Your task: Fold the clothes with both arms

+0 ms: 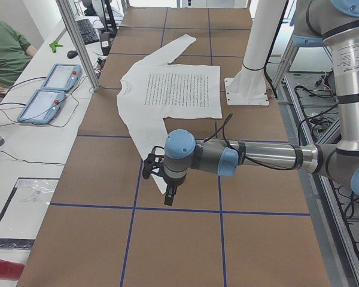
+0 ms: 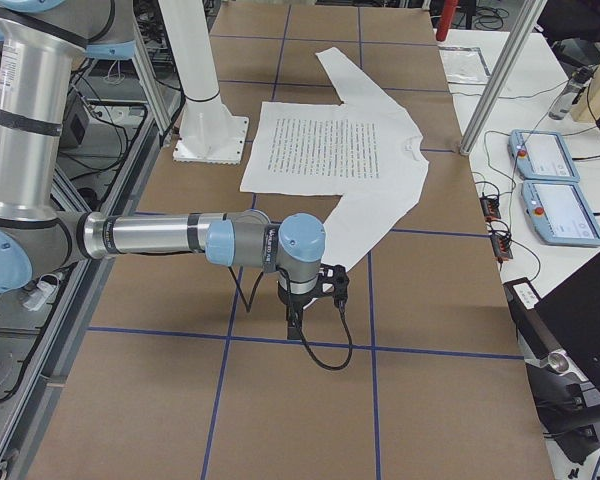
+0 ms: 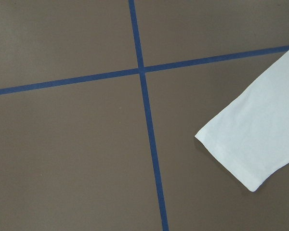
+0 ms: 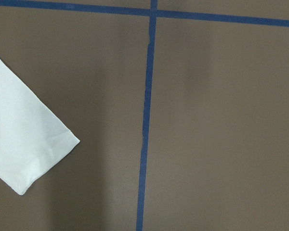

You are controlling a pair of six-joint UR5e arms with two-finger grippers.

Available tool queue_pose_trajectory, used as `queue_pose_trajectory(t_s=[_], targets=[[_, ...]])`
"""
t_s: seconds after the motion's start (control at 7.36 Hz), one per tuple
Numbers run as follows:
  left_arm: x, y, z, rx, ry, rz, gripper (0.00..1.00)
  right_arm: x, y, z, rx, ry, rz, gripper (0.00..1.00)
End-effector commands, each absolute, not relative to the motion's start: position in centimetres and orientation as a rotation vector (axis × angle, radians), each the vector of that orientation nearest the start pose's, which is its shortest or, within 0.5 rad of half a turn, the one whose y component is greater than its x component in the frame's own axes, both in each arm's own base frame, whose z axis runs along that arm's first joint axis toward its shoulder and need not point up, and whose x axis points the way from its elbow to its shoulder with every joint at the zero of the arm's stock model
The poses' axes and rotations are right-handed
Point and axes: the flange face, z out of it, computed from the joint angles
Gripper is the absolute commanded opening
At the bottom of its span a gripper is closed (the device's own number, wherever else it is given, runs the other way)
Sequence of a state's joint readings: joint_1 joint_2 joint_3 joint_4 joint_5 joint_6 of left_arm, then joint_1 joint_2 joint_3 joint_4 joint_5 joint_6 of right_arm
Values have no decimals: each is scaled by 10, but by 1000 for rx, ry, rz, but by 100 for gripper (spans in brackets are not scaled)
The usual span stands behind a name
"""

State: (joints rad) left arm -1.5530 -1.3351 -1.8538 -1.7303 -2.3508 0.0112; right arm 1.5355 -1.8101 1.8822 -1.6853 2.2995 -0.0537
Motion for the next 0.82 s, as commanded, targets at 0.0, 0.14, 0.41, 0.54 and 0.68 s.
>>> queue_pose_trajectory(t_s=[0.0, 0.14, 0.41, 0.54, 0.68], targets=[[-56, -407, 603, 217, 778, 119, 100, 53, -391, 624, -31, -729, -68, 100], [-56, -407, 594, 235, 779, 126, 100, 53, -394, 621, -25, -727, -66, 100], [-55, -409, 550, 317, 774, 162, 100, 53, -399, 584, 46, -730, -91, 100], [-54, -421, 524, 381, 773, 186, 100, 52, -419, 546, 128, -729, -120, 100], [-54, -440, 499, 492, 764, 223, 100, 51, -445, 517, 195, -719, -147, 100]])
